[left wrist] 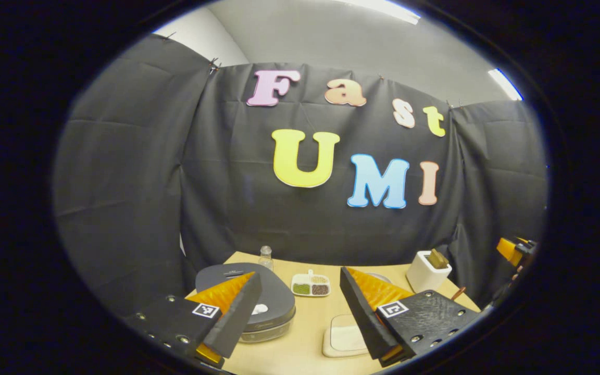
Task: Close the left gripper, press the button to open the rice cooker; take a wooden spoon from the chopstick holder with the right hand, scoop a spoonful of rice and pour it into the rice cooker, then put the wooden spoon back into the chopstick holder.
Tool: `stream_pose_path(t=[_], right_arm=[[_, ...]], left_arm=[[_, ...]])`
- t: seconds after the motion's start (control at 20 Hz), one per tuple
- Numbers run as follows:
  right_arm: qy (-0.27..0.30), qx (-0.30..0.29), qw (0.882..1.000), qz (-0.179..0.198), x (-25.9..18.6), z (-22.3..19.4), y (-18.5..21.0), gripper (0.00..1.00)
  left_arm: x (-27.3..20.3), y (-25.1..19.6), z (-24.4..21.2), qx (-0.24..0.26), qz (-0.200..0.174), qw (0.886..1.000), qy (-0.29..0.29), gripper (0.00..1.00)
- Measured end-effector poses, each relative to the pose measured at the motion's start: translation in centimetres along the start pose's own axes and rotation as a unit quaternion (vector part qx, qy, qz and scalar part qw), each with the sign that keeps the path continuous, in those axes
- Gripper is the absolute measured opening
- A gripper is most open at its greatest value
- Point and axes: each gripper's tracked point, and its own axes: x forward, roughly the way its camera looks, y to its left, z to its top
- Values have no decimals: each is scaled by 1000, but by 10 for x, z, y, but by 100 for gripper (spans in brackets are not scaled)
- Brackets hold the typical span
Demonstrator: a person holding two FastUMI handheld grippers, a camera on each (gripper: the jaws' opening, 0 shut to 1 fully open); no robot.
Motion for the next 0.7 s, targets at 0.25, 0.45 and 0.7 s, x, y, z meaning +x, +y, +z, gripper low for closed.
stream_pose_path(t=[0.25, 0.45, 0.7], right_arm=[[11, -4, 999, 30, 25, -15, 2, 96], [27, 3, 999, 44, 39, -28, -4, 97], [40, 9, 997, 58, 53, -41, -21, 97]], left_arm=[[14, 29, 17, -14, 48, 999, 13, 55], [31, 58, 17, -12, 84, 995, 51, 32], [42, 51, -34, -41, 95, 985, 137, 2]])
